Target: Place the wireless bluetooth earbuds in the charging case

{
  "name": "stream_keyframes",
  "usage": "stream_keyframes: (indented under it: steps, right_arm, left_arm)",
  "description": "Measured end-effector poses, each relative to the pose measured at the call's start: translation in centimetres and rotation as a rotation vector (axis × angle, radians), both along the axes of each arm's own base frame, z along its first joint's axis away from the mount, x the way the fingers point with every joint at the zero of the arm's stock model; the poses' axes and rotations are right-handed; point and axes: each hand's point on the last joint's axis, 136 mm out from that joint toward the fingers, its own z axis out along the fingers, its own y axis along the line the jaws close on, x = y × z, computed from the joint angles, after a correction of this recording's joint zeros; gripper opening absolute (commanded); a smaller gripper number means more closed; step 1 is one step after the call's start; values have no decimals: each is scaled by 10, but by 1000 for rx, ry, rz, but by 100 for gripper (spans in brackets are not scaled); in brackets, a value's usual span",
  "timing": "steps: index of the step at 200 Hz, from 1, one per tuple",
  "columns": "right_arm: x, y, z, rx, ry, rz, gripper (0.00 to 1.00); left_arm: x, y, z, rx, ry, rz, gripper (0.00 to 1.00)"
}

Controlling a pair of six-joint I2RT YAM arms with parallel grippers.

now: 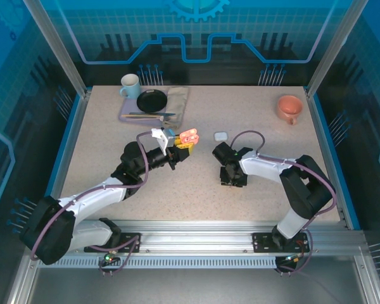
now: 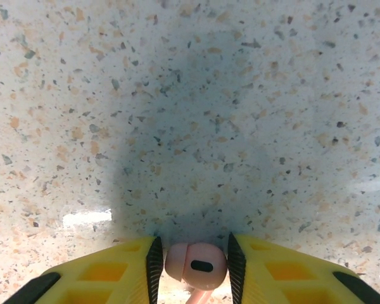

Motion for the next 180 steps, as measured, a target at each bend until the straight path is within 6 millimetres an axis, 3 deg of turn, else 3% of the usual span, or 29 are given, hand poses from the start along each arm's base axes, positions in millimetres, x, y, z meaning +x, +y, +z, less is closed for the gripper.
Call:
stream_keyframes:
  steps: [180]
  right_arm:
    - [3,-11,4,-3,-46,-18,25]
  left_arm:
    - [3,-2,-6,10,17,0,0]
